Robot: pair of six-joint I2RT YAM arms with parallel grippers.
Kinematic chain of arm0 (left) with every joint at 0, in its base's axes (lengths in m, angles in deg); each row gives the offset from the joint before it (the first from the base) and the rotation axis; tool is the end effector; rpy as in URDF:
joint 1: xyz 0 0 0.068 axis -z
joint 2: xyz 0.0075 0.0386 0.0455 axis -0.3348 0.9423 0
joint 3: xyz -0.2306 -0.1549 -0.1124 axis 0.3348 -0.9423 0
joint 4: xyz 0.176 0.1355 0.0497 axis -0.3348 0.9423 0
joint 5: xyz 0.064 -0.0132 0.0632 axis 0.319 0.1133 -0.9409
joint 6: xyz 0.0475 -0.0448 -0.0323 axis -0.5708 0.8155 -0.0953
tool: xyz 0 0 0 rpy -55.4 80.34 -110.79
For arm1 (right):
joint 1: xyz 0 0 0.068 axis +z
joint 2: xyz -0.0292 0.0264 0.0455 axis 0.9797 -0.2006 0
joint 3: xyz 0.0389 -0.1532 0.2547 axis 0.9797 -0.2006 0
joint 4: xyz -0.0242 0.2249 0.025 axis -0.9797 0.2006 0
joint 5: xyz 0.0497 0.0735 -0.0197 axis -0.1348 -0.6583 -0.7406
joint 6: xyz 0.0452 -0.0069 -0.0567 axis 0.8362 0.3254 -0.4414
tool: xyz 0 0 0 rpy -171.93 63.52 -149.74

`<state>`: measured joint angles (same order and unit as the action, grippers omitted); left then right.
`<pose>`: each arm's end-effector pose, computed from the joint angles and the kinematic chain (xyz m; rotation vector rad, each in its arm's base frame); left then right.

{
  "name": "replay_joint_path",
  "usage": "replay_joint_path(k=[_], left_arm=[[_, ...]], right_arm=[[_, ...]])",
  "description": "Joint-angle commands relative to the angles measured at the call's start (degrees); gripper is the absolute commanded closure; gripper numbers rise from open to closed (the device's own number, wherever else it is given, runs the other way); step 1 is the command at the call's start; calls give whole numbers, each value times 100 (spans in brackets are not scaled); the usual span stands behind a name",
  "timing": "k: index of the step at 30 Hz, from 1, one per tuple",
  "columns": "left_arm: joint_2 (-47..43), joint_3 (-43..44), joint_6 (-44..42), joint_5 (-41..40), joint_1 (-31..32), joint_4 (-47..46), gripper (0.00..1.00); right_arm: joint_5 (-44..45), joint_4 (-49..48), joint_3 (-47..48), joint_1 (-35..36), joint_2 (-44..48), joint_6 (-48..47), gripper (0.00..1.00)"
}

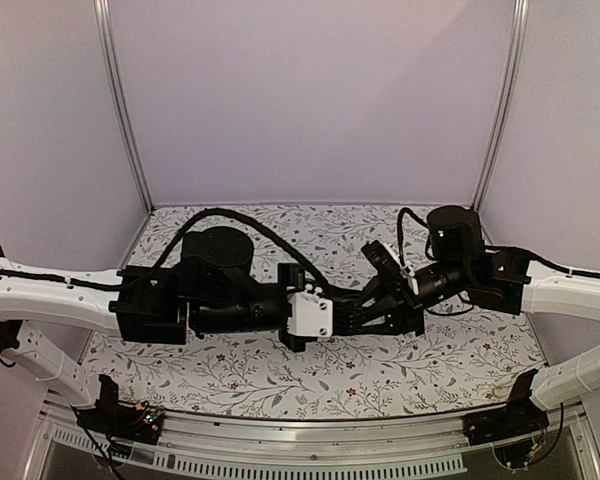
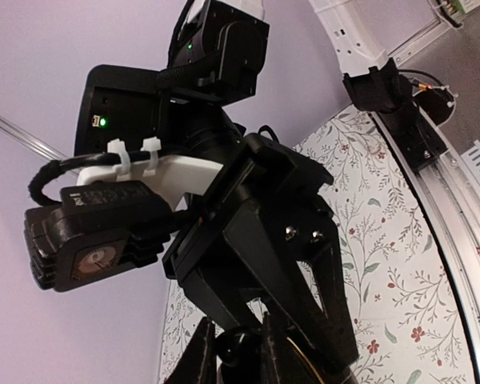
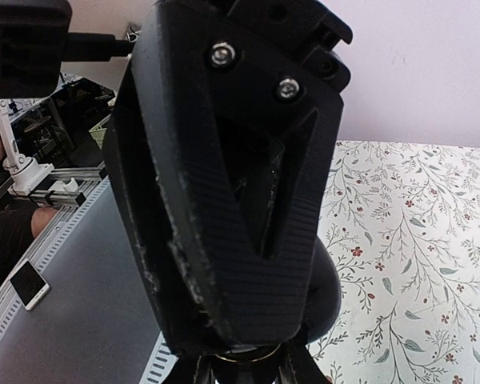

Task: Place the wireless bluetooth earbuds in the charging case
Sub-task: Insert the right earbud into the right side groove of the charging case.

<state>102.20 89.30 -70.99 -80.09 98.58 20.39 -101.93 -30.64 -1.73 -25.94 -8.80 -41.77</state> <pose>0.0666 -0.3074 0.3704 1.5571 0.9373 -0.3336 0.1060 0.2175 0.3307 -1.5741 1.2980 1.3598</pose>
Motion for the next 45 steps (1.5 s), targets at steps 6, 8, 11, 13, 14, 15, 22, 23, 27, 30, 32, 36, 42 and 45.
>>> replay_joint_path(k=[6, 8, 11, 13, 14, 15, 22, 23, 27, 30, 32, 36, 42, 45], left_arm=[[-60, 69, 12, 64, 84, 202, 81], [-60, 70, 18, 44, 85, 204, 81], [-60, 85, 4, -47, 86, 204, 81], [-67, 88, -5, -107, 72, 204, 81], [-73, 94, -7, -131, 73, 204, 81], [-81, 104, -6, -145, 70, 204, 81], [-173, 117, -17, -193, 64, 204, 80], [-188, 115, -16, -202, 62, 202, 80], [-231, 127, -47, -203, 48, 204, 78], [-236, 144, -43, -201, 39, 204, 75], [-240, 165, -45, -196, 43, 204, 74], [-252, 201, -57, -151, 41, 439, 73], [-315, 208, -63, 3, 39, 513, 71], [-307, 219, -70, 82, 36, 584, 71]], right_arm=[[43, -163, 57, 42, 226, 76, 100], [59, -163, 54, 42, 219, 76, 100], [37, -163, 54, 42, 214, 76, 100], [35, -163, 54, 43, 194, 76, 100], [30, -163, 54, 42, 173, 76, 100], [20, -158, 54, 42, 159, 76, 100], [8, -164, 53, 42, 114, 94, 100], [8, -163, 54, 42, 107, 94, 100], [17, -158, 69, 42, 88, 95, 100], [17, -162, 80, 42, 79, 96, 100], [17, -163, 80, 42, 72, 94, 100], [32, -162, 89, 42, 61, 103, 100], [107, -163, 82, 42, 48, 103, 100], [138, -163, 67, 42, 73, 124, 100]])
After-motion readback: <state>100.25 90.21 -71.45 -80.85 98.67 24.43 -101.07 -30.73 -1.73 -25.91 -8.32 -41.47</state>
